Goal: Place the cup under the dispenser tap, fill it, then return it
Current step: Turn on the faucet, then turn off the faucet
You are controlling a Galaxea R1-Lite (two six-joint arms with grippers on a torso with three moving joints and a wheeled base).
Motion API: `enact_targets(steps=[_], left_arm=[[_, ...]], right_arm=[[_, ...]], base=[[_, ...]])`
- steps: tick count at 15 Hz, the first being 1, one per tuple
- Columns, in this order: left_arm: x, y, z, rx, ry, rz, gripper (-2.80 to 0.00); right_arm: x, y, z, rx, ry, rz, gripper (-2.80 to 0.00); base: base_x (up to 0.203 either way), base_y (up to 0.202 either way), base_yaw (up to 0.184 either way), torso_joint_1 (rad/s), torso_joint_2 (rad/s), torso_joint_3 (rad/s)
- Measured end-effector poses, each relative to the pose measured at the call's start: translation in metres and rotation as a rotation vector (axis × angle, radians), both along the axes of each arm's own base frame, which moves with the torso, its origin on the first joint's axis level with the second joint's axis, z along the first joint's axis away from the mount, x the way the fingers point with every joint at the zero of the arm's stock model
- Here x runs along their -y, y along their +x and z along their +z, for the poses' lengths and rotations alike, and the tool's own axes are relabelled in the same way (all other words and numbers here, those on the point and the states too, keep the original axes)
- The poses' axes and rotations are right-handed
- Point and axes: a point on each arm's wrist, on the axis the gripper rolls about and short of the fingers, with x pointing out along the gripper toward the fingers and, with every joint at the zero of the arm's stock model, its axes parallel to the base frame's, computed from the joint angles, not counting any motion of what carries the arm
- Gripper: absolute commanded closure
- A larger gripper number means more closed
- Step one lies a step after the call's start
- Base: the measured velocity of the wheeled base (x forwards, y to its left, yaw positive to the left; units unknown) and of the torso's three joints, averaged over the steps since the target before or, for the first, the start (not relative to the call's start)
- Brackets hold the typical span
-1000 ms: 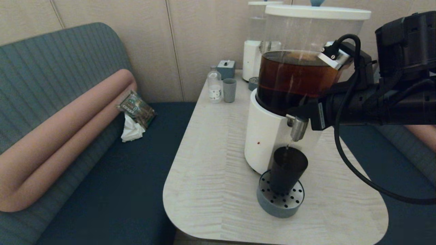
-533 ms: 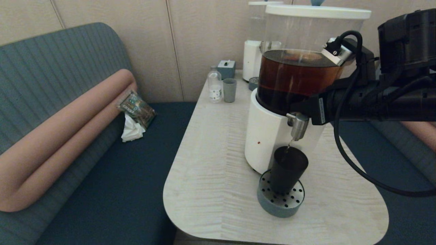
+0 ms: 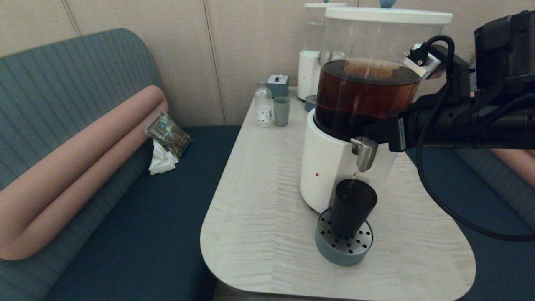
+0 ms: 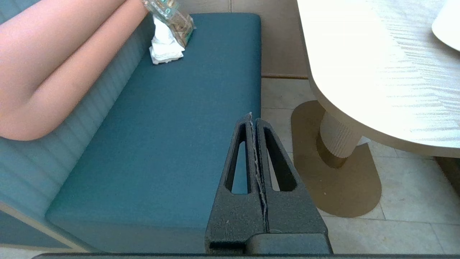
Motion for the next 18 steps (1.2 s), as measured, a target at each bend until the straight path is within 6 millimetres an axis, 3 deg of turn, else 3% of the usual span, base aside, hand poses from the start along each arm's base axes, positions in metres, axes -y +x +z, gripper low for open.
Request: enact_targets(steps=[7, 18], left_arm=[[0.000, 0.000, 0.000, 0.000, 0.000, 0.000, 0.00], [0.000, 0.000, 0.000, 0.000, 0.000, 0.000, 0.00]], right_arm=[[0.010, -0.015, 0.009, 0.034, 0.005, -0.036, 0.00], [0.037, -0.075, 0.006, 0.081, -0.061, -0.252, 0.00]], base=[[0.000, 0.000, 0.000, 0.000, 0.00, 0.000], [0.000, 0.000, 0.000, 0.000, 0.00, 0.000]])
